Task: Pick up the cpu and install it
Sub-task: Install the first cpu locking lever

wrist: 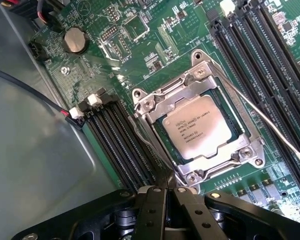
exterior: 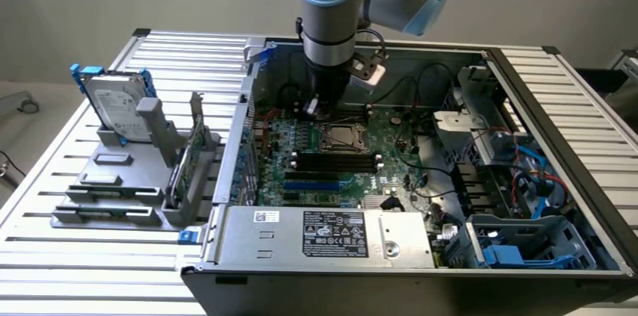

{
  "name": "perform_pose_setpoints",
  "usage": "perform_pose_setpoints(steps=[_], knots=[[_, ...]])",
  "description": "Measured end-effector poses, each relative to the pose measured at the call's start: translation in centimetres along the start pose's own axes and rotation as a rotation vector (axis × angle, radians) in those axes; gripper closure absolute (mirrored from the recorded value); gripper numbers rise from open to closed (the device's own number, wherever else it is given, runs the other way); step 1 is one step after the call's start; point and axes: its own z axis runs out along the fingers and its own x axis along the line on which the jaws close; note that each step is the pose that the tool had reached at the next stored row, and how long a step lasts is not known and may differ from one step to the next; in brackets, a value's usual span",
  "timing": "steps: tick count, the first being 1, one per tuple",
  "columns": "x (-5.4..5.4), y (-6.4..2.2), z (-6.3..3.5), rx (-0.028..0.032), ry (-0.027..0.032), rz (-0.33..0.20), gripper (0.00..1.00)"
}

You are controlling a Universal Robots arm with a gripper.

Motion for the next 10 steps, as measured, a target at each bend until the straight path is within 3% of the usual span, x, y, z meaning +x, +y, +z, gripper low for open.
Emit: perform_pose_setpoints(steps=[10], knots=[[0.12,-0.24,0.04,-0.0017,0.0006,0.008,0.89]])
